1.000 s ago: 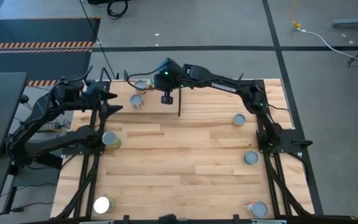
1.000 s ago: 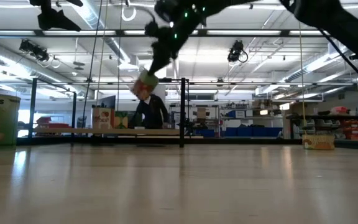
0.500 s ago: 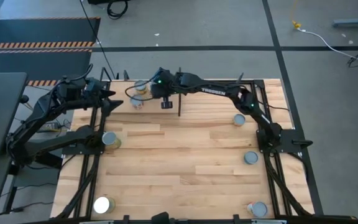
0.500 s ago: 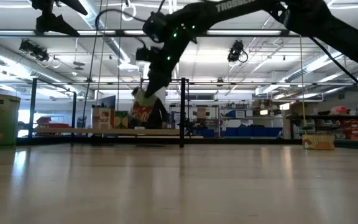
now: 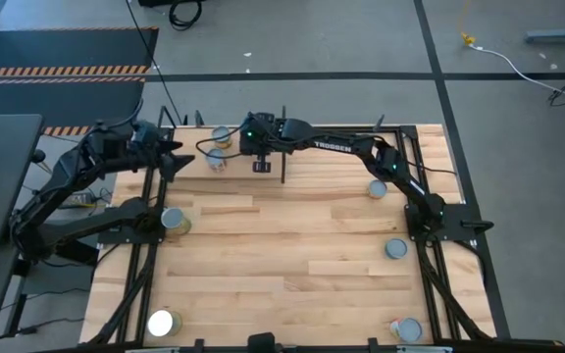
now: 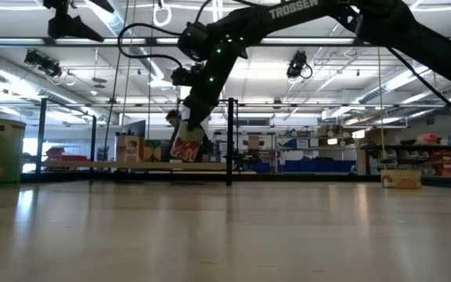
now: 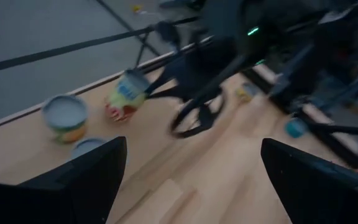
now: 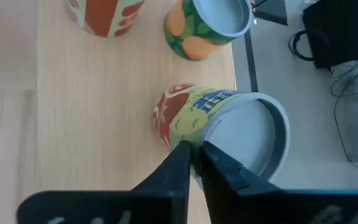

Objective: Pick and place cans onto a shelf
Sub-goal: Put the canned spaghetti sauce on the shelf, then put the canned mixed fruits on the shelf aligned with the canned spaghetti sauce

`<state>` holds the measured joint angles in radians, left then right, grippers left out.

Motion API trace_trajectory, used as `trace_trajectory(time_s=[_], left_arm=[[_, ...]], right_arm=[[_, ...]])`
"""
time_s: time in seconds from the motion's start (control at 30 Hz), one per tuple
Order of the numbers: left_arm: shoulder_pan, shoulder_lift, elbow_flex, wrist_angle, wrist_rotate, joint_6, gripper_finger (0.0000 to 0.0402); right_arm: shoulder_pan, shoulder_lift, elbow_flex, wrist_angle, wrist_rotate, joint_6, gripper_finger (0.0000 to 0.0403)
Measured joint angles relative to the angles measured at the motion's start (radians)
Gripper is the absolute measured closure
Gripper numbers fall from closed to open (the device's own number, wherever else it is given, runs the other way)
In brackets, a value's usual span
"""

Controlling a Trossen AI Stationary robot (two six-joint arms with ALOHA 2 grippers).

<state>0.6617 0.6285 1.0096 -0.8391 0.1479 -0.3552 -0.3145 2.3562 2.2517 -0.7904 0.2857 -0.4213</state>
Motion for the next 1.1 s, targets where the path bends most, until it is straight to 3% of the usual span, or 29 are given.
trace_trajectory(time_s=[0.27, 0.63, 0.73, 0.97, 1.1], left_arm=[[-0.004, -0.002, 0.0, 0.075, 0.131, -0.064, 0.0026], [-0.079, 0.0, 0.0, 0.109, 0.074, -0.028, 0.0026], [-0.099, -0.004, 0.0, 0.143, 0.09, -0.026, 0.0026], [-0.177, -0.034, 0.0, 0.256, 0.197, 0.014, 0.0026], [-0.234, -0.04, -0.001, 0.238, 0.277, 0.073, 0.0026]], right_arm=[[0.0, 0.0, 0.0, 0.014, -0.067, 0.005, 0.034], [-0.008, -0.014, 0.0, 0.132, -0.087, 0.037, 0.0301], [0.01, -0.065, 0.0, 0.131, -0.076, 0.047, 0.0297], [0.085, -0.239, 0.0, 0.03, 0.082, 0.203, 0.03], [0.157, -0.35, 0.0, -0.078, 0.017, 0.373, 0.03]])
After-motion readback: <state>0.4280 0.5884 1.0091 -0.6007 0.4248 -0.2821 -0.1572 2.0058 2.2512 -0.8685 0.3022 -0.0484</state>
